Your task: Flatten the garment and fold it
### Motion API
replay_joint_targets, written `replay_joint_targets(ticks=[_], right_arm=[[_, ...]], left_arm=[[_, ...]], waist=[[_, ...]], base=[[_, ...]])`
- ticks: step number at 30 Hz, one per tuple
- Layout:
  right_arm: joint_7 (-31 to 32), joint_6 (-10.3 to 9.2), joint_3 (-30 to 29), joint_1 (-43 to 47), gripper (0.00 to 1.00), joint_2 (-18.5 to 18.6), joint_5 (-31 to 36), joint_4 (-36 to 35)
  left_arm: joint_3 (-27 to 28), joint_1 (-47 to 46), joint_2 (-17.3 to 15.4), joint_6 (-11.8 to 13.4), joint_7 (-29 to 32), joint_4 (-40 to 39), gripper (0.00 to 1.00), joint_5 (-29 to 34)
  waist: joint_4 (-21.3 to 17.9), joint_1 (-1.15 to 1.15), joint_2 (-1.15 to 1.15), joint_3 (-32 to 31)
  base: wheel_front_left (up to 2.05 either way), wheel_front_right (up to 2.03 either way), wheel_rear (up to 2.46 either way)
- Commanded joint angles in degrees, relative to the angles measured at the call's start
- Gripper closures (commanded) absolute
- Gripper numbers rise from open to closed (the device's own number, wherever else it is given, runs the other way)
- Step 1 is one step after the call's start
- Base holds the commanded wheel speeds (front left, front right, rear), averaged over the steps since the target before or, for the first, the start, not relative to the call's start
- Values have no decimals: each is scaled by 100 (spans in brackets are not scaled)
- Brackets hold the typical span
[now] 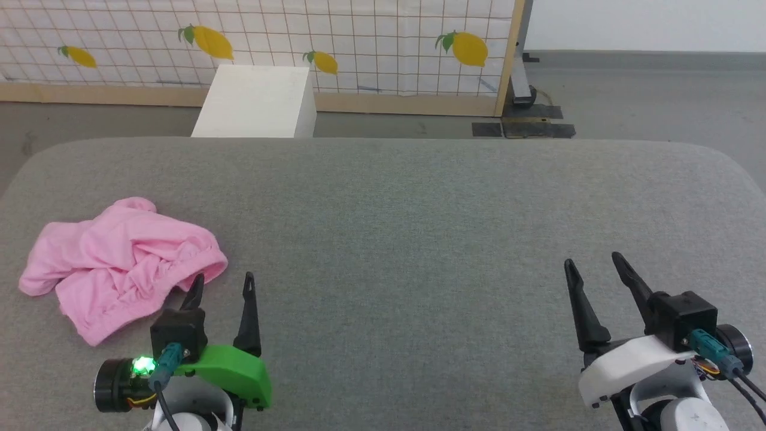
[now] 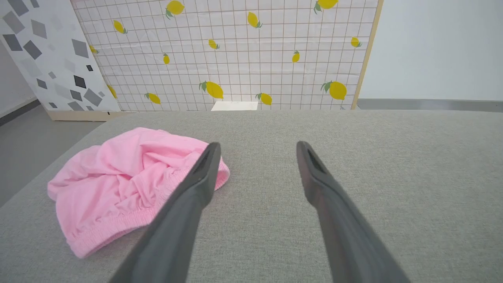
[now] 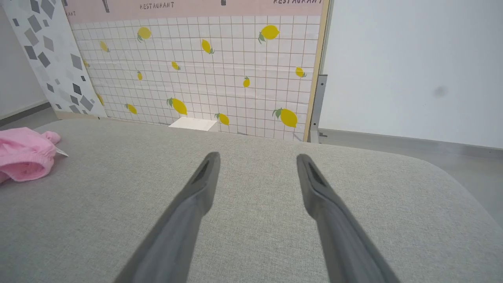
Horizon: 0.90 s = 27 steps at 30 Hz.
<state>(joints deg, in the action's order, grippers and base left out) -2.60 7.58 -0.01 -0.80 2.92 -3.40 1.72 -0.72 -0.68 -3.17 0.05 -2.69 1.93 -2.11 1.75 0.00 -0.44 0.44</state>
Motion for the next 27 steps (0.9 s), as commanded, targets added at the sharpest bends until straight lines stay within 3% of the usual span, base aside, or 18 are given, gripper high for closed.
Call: replay_joint_targets(ticks=[1, 27], right_arm=[[-72, -2, 8, 96, 0, -1, -69, 27], [-392, -4, 88, 56, 0, -2, -338, 276]], left_arm=[[10, 2, 4, -19, -69, 28, 0, -57], [27, 11, 12, -21, -388, 195, 0, -282]], waist=[[58, 0, 9, 11], [1005, 0, 19, 130]], base=[[0, 0, 0], [0, 0, 0]])
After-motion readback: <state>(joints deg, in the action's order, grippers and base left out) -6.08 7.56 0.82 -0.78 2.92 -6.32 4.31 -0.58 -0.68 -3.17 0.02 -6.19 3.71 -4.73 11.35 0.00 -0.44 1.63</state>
